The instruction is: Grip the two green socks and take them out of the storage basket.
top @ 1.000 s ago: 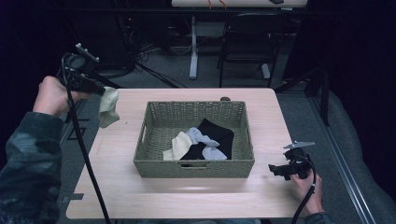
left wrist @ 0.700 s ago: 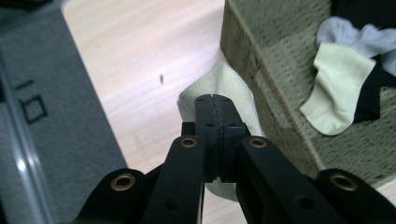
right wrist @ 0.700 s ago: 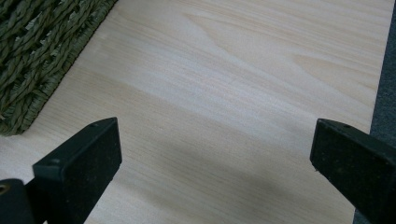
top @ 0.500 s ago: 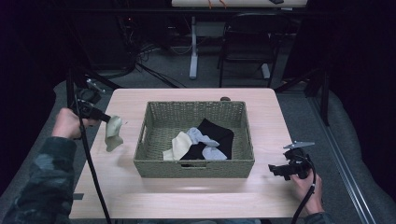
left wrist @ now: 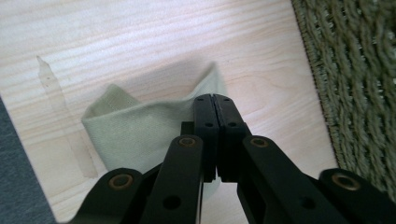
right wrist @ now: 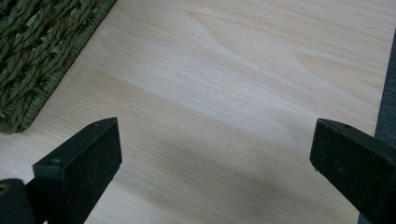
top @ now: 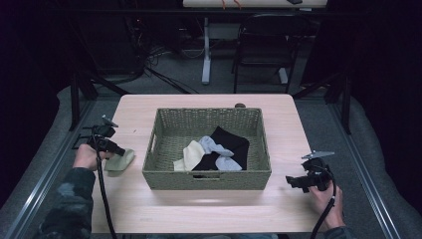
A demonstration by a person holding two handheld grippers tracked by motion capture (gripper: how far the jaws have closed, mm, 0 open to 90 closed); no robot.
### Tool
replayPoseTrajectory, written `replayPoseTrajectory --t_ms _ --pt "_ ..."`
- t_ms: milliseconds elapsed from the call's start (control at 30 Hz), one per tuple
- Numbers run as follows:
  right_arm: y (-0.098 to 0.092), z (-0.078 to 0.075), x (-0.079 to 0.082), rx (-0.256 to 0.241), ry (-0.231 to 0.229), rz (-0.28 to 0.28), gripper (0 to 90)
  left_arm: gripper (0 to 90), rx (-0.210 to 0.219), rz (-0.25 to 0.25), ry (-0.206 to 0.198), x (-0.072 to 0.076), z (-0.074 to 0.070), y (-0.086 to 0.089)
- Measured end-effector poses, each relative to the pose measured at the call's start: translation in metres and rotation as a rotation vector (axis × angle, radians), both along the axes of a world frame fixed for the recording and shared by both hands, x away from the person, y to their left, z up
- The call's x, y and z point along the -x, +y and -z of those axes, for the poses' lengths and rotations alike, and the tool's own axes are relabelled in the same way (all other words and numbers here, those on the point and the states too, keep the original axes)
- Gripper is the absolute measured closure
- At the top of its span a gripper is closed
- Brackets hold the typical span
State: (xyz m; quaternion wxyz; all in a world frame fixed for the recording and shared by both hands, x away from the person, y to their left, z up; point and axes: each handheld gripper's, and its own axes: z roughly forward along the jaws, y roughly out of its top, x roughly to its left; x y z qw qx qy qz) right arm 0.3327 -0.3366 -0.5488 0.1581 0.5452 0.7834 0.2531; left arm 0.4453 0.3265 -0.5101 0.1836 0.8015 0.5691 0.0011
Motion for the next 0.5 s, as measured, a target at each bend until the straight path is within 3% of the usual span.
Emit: replayPoseTrajectory --t_ms 133,167,200,233,267,300,400,500 --pt "0.000 0.000 0.000 -0.001 0.000 -0.001 1.3 73.6 0.013 -0.003 -0.018 0.004 -0.005 0.003" --pt "0.000 0.000 0.000 -0.001 0.000 -0.001 1.3 73.6 0.017 -0.009 -0.025 0.006 -0.008 0.004" --pt "0.000 0.000 0.000 -0.002 0.000 -0.001 1.3 65.5 0.016 -0.016 -0.036 0.007 -0.011 0.005" --pt "0.000 0.000 0.000 0.000 0.005 -0.005 1.3 54.1 0.020 -0.029 -0.060 0.011 -0.020 0.008" --pt "0.000 0.000 0.000 0.000 0.005 -0.005 1.3 46.8 0.020 -0.029 -0.060 0.011 -0.020 0.008" --pt "0.000 0.000 0.000 -0.001 0.004 -0.004 1.3 46.8 0.021 -0.041 -0.072 0.012 -0.025 0.009" --pt "0.001 0.000 0.000 -0.001 0.003 -0.006 1.3 30.0 0.053 -0.044 -0.125 0.017 -0.044 0.009" --pt "0.001 0.000 0.000 0.000 0.005 -0.003 1.3 20.3 0.062 -0.030 -0.169 0.022 -0.064 0.002"
